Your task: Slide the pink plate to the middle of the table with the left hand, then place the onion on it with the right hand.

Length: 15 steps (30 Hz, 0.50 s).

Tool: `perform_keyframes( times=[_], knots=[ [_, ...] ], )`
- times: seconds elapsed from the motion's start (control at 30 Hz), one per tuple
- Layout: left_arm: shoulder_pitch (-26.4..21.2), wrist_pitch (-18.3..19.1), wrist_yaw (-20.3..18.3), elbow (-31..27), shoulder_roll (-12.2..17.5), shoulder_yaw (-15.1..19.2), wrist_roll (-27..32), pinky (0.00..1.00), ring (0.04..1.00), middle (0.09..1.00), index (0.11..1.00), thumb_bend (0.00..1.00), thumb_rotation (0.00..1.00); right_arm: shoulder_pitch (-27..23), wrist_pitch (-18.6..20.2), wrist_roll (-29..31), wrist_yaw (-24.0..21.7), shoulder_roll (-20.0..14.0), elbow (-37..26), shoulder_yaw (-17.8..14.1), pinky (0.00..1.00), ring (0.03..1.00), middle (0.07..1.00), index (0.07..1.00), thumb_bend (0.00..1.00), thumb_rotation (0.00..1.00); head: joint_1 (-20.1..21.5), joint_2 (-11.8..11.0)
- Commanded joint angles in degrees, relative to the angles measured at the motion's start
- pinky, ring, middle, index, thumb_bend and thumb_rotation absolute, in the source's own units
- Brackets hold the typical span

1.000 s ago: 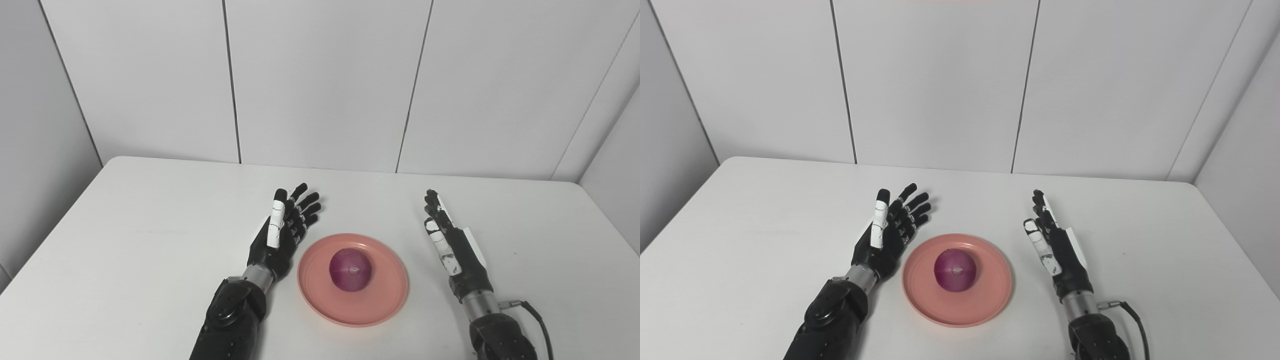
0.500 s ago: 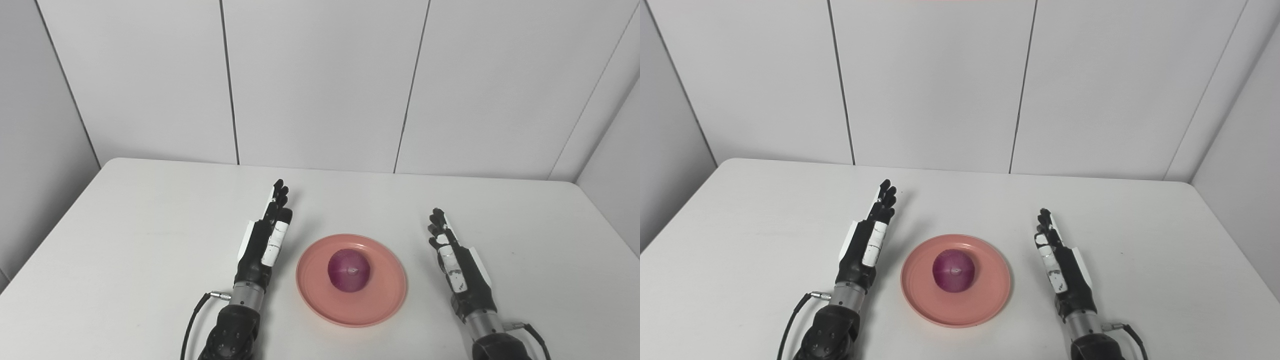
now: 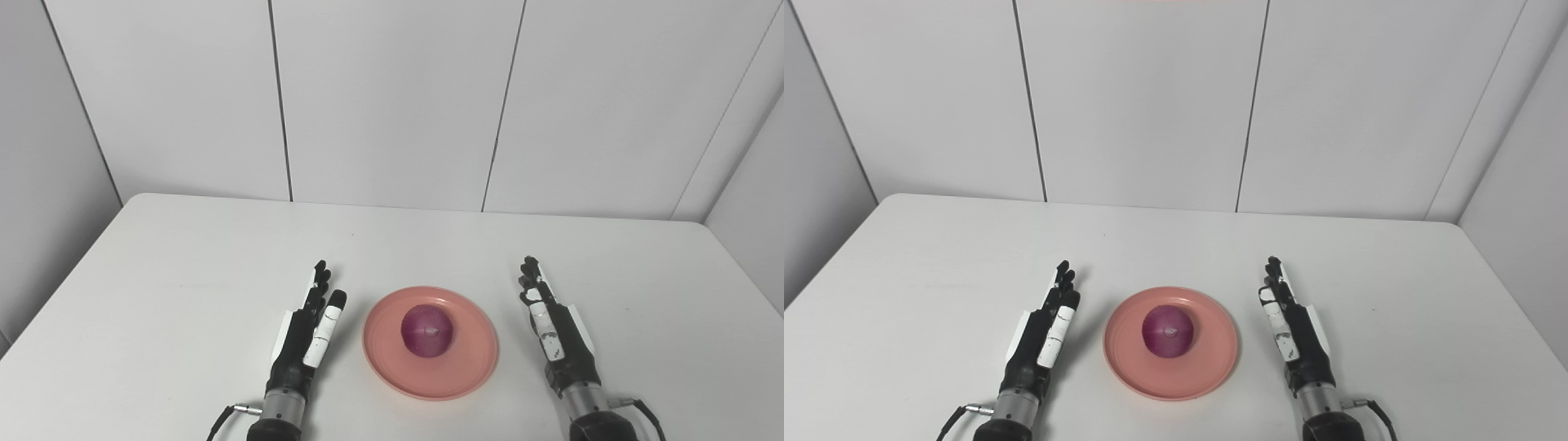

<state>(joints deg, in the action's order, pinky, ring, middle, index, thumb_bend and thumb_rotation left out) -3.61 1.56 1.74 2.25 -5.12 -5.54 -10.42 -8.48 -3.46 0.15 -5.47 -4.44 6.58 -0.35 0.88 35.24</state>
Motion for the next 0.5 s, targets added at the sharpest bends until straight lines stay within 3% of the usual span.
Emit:
perform_keyframes(
  times=[0.0, 0.3, 0.47],
  knots=[
    [0.3, 1.3, -0.6, -0.8, -0.4, 0.4, 1.9, 1.0, 1.0, 1.0, 1.0, 0.84, 1.0, 1.9, -1.0, 1.3, -0.2, 1.0, 0.2, 0.4, 1.0, 1.0, 1.0, 1.0, 0.97, 1.0, 0.0, 0.2],
    [-1.4, 4.7, -1.3, 0.3, 0.5, 2.2, 6.3, 1.0, 1.0, 1.0, 1.0, 0.85, 1.0, 3.5, -0.1, 2.8, -0.6, 0.9, -2.5, 0.2, 1.0, 1.0, 1.0, 1.0, 0.98, 1.0, 0.3, 1.1],
    [-2.3, 4.4, -2.0, 2.1, 1.1, 2.4, 7.5, 1.0, 1.0, 1.0, 1.0, 0.82, 1.0, 3.8, -0.4, 3.4, -0.4, 0.9, -2.5, -0.1, 1.0, 1.0, 1.0, 1.0, 0.99, 1.0, 0.2, 1.2]
  ],
)
